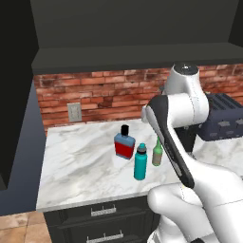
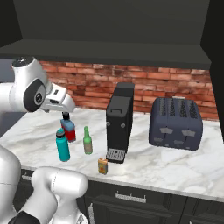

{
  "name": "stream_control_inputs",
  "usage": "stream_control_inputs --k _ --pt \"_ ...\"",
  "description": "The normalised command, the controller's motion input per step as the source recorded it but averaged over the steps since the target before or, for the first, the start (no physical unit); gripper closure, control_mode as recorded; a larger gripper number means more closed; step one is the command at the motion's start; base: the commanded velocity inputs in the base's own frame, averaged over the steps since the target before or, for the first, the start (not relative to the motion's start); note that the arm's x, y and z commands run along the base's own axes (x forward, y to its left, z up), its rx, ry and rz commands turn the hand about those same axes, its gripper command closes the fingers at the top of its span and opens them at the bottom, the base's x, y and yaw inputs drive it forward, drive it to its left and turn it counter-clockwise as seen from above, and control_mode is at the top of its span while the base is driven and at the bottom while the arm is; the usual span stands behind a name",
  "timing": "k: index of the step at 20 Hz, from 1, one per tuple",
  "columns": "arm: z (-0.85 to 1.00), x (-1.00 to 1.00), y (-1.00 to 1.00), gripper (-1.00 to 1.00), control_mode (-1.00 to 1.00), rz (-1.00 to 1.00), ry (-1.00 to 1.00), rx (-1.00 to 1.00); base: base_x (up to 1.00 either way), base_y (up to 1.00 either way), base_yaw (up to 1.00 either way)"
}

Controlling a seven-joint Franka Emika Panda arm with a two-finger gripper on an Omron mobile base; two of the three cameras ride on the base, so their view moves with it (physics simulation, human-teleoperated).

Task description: Sort all alcoholic drinks to one cabinet, and non-alcoholic drinks to the other.

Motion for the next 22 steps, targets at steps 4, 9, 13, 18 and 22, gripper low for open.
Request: stream_control_inputs --k 4,9,13,18,22 --pt "0.0 -0.19 0.47 -1.0 -1.0 -0.14 0.0 -0.08 0.0 0.0 0.0" --pt "-0.13 -0.02 0.41 -1.0 -1.0 -0.13 0.0 -0.06 0.0 0.0 0.0" --pt "-0.34 0.0 0.22 -1.0 -1.0 -0.12 -0.06 -0.02 0.0 0.0 0.0" --pt "-0.43 0.0 0.14 -1.0 -1.0 -0.1 -0.16 0.0 0.0 0.0 0.0" --pt "-0.31 0.04 0.17 -1.0 -1.0 -0.1 -0.11 0.0 0.0 0.0 0.0"
